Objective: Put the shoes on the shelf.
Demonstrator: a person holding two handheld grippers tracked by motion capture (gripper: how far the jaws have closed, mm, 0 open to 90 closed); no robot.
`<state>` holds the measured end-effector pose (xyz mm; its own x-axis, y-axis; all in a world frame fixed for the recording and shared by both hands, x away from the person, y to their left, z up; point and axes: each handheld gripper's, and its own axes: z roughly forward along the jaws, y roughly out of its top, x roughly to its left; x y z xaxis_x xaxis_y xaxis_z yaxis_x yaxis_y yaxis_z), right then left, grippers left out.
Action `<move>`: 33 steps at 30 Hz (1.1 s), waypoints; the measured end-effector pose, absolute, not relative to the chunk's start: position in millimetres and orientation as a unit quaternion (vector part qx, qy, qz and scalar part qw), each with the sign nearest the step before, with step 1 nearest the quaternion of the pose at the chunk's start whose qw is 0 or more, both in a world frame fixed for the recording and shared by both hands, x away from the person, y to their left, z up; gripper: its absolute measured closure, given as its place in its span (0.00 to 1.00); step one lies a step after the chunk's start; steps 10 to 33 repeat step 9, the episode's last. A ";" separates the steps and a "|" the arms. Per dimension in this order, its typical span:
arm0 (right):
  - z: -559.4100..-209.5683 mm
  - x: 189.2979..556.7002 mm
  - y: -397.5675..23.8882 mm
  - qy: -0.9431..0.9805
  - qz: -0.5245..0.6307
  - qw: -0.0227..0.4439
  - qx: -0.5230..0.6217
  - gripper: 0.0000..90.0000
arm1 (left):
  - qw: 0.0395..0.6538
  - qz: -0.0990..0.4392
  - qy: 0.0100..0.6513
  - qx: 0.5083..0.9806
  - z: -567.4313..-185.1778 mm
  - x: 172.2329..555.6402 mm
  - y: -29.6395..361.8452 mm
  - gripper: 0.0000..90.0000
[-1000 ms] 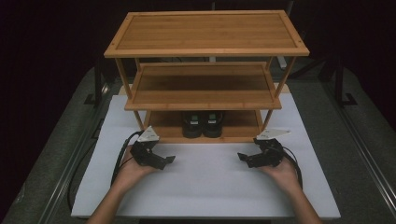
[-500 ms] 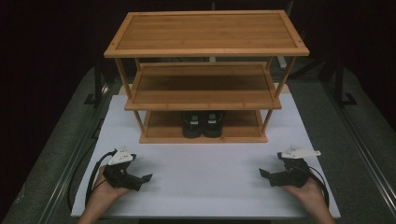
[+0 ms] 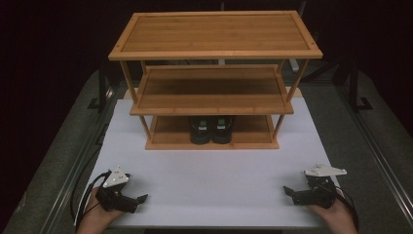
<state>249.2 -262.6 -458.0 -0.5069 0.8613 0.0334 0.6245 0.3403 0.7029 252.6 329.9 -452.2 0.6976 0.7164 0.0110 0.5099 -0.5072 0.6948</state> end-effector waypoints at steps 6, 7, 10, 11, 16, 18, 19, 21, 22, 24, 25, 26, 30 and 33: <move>-458.4 248.6 -261.5 0.802 0.333 0.180 0.462 0.03 | 0.342 0.152 0.358 0.855 -452.3 252.2 329.6 0.00; -458.4 248.6 -261.5 0.802 0.333 0.180 0.462 0.03 | 0.343 0.152 0.358 0.855 -452.3 252.2 329.6 0.00; -458.4 248.6 -261.4 0.802 0.333 0.180 0.462 0.03 | 0.343 0.152 0.358 0.855 -452.4 252.2 329.6 0.00; -458.4 248.6 -261.4 0.802 0.333 0.180 0.462 0.03 | 0.343 0.152 0.358 0.855 -452.4 252.2 329.6 0.00; -458.4 248.6 -261.4 0.802 0.333 0.180 0.462 0.03 | 0.343 0.152 0.358 0.855 -452.4 252.2 329.6 0.00; -458.4 248.6 -261.4 0.802 0.333 0.180 0.462 0.03 | 0.343 0.152 0.358 0.855 -452.4 252.2 329.6 0.00; -458.4 248.6 -261.4 0.802 0.333 0.180 0.462 0.03 | 0.343 0.152 0.358 0.855 -452.4 252.2 329.6 0.00; -458.4 248.6 -261.4 0.802 0.333 0.180 0.462 0.03 | 0.343 0.152 0.358 0.855 -452.4 252.2 329.6 0.00; -458.4 248.6 -261.4 0.802 0.333 0.180 0.462 0.03 | 0.343 0.152 0.358 0.855 -452.4 252.2 329.6 0.00; -458.4 248.6 -261.4 0.802 0.333 0.180 0.462 0.03 | 0.343 0.152 0.358 0.855 -452.4 252.2 329.6 0.00; -458.4 248.6 -261.4 0.802 0.333 0.180 0.462 0.03 | 0.343 0.152 0.358 0.855 -452.4 252.2 329.6 0.00; -458.4 248.6 -261.4 0.802 0.333 0.180 0.462 0.03 | 0.343 0.152 0.358 0.855 -452.4 252.2 329.6 0.00; -458.4 248.6 -261.4 0.802 0.333 0.180 0.462 0.03 | 0.343 0.152 0.358 0.855 -452.4 252.2 329.6 0.00; -458.4 248.6 -261.4 0.802 0.333 0.180 0.462 0.03 | 0.343 0.152 0.358 0.855 -452.4 252.2 329.6 0.00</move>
